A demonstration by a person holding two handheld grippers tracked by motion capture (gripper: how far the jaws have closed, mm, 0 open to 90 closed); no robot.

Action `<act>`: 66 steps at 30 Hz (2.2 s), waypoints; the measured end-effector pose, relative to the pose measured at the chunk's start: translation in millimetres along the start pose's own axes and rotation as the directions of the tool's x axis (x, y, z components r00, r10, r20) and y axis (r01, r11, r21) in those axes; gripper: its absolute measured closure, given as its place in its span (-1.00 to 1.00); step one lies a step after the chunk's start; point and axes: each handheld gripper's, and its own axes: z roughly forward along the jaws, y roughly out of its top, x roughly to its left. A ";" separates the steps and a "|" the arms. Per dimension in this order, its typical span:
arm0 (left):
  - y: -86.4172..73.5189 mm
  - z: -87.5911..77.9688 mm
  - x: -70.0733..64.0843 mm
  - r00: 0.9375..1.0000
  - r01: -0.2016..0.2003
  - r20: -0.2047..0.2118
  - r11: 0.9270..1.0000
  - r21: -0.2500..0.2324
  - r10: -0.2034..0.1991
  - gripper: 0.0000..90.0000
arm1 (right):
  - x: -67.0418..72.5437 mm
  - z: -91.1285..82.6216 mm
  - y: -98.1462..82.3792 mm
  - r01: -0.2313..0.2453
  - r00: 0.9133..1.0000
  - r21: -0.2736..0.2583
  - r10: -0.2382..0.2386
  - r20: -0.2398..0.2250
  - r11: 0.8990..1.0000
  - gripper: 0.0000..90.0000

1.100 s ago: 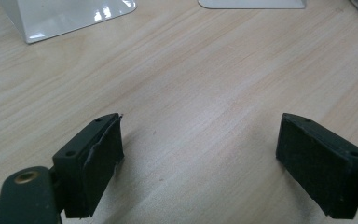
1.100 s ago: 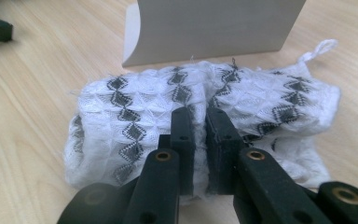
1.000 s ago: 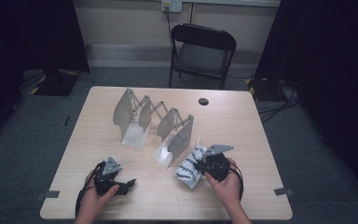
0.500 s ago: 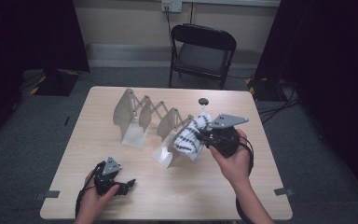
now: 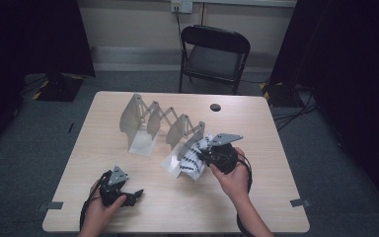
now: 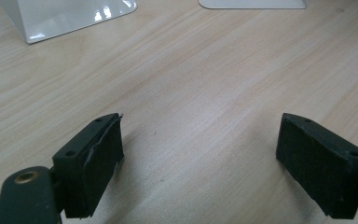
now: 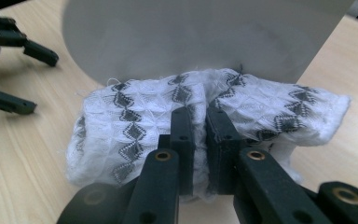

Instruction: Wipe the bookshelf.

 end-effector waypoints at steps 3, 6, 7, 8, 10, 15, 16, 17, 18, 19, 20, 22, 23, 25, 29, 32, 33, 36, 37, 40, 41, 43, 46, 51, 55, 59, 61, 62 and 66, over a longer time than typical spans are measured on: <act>0.0 0.2 -0.1 1.000 0.005 0.001 1.000 -0.001 -0.005 -0.68 | -0.3 10.1 -12.3 -0.019 1.000 0.011 0.019 -0.011 1.000 0.82; 0.0 0.2 -0.1 1.000 0.004 0.001 1.000 -0.001 -0.004 -0.68 | 0.4 21.4 -25.7 -0.041 0.999 0.030 0.041 -0.016 0.999 0.81; 0.0 0.2 -0.1 1.000 0.004 0.001 1.000 -0.001 -0.004 -0.68 | 0.4 21.4 -25.7 -0.041 0.999 0.030 0.041 -0.016 0.999 0.81; -0.1 0.2 -0.2 1.000 0.005 -0.001 1.000 -0.002 -0.005 -0.68 | 1.6 27.4 -32.3 -0.048 0.999 0.038 0.049 -0.021 0.998 0.81; 0.0 0.2 -0.2 1.000 0.005 0.000 1.000 -0.001 -0.005 -0.68 | 3.6 33.2 -38.2 -0.059 0.998 0.047 0.060 -0.025 0.997 0.81; 0.0 0.2 -0.2 1.000 0.004 0.000 1.000 -0.001 -0.004 -0.68 | 8.7 46.5 -54.6 -0.061 0.997 0.082 0.064 -0.036 0.995 0.80; 0.0 0.1 -0.1 1.000 0.004 -0.001 1.000 -0.001 -0.004 -0.68 | 9.6 48.3 -57.0 -0.059 0.997 0.086 0.062 -0.037 0.995 0.79; 0.0 0.1 0.0 1.000 0.003 -0.001 1.000 0.000 -0.003 -0.68 | 10.4 49.4 -58.5 -0.058 0.997 0.090 0.061 -0.036 0.994 0.79; 0.0 0.1 -0.2 1.000 0.005 0.000 1.000 -0.001 -0.005 -0.68 | 12.0 51.0 -61.0 -0.055 0.998 0.097 0.058 -0.033 0.994 0.78; -0.1 0.2 -0.2 1.000 0.004 0.000 1.000 -0.001 -0.004 -0.68 | 13.2 52.3 -62.9 -0.049 0.998 0.100 0.052 -0.030 0.994 0.77; -0.1 0.2 -0.2 1.000 0.005 0.000 1.000 -0.001 -0.005 -0.68 | 14.0 53.1 -64.8 -0.047 0.998 0.096 0.050 -0.031 0.994 0.76; -0.1 0.2 -0.2 1.000 0.005 0.000 1.000 -0.001 -0.005 -0.68 | 14.0 52.1 -66.7 -0.058 0.997 0.092 0.062 -0.038 0.994 0.74; -0.1 0.2 -0.2 1.000 0.005 0.000 1.000 -0.001 -0.005 -0.68 | 14.0 52.1 -66.7 -0.058 0.997 0.092 0.062 -0.038 0.994 0.74; 0.0 0.2 -0.2 1.000 0.005 0.000 1.000 -0.001 -0.005 -0.68 | 14.0 50.5 -67.1 -0.059 0.997 0.093 0.063 -0.034 0.994 0.54; 0.0 0.2 -0.2 1.000 0.004 0.000 1.000 -0.001 -0.004 -0.68 | 11.4 42.5 -66.3 -0.082 0.997 0.064 0.082 0.007 0.995 0.02; 0.0 0.2 -0.2 1.000 0.005 0.000 1.000 -0.001 -0.005 -0.68 | 7.1 39.7 -65.5 -0.085 0.996 0.063 0.082 0.042 0.994 -0.27; 0.0 0.2 -0.2 1.000 0.005 0.000 1.000 -0.001 -0.005 -0.68 | 5.4 41.3 -66.3 -0.085 0.995 0.078 0.082 0.048 0.993 -0.35; 0.0 0.2 -0.2 1.000 0.005 0.000 1.000 -0.001 -0.005 -0.68 | 3.9 48.7 -71.3 -0.068 0.997 0.112 0.063 0.050 0.991 -0.49; -0.1 0.2 -0.2 1.000 0.005 0.000 1.000 -0.001 -0.005 -0.68 | 4.5 51.0 -73.0 -0.055 0.997 0.114 0.049 0.056 0.992 -0.49; -0.1 0.2 -0.1 1.000 0.004 0.000 1.000 -0.001 -0.004 -0.68 | 4.9 53.0 -73.8 -0.051 0.997 0.113 0.044 0.062 0.992 -0.45; -0.1 0.1 0.0 1.000 0.004 0.000 1.000 0.000 -0.004 -0.68 | 4.2 52.9 -73.6 -0.057 0.997 0.116 0.050 0.062 0.992 -0.41; -0.1 0.1 0.0 1.000 0.004 0.000 1.000 0.000 -0.004 -0.68 | 4.0 52.6 -73.1 -0.059 0.997 0.121 0.052 0.063 0.991 -0.35; -0.1 0.2 -0.2 1.000 0.005 0.000 1.000 -0.001 -0.005 -0.68 | 2.3 48.2 -73.1 -0.057 0.997 0.112 0.052 0.052 0.992 0.32; -0.1 0.1 0.0 1.000 0.003 0.000 1.000 0.000 -0.003 -0.68 | -1.1 46.4 -75.3 -0.070 0.997 0.098 0.066 0.046 0.993 0.56; -0.1 0.1 -0.1 1.000 0.004 0.000 1.000 0.000 -0.004 -0.68 | 0.0 43.8 -74.8 -0.063 0.997 0.110 0.057 0.058 0.992 0.66; -0.1 0.1 -0.1 1.000 0.004 -0.001 1.000 0.000 -0.004 -0.68 | -0.7 40.3 -77.3 -0.092 0.995 0.098 0.088 0.050 0.991 0.69; 0.0 0.0 0.2 1.000 -0.001 -0.002 1.000 0.001 0.001 -0.68 | -2.2 36.4 -78.8 -0.103 0.994 0.093 0.100 0.045 0.990 0.70; 0.0 0.1 -0.1 1.000 0.004 -0.001 1.000 0.000 -0.004 -0.68 | -3.0 30.7 -78.7 -0.102 0.994 0.092 0.099 0.046 0.990 0.70; -0.1 0.2 -0.1 1.000 0.004 -0.002 1.000 -0.001 -0.004 -0.68 | -6.6 15.8 -74.0 -0.099 0.994 0.069 0.097 0.045 0.993 0.71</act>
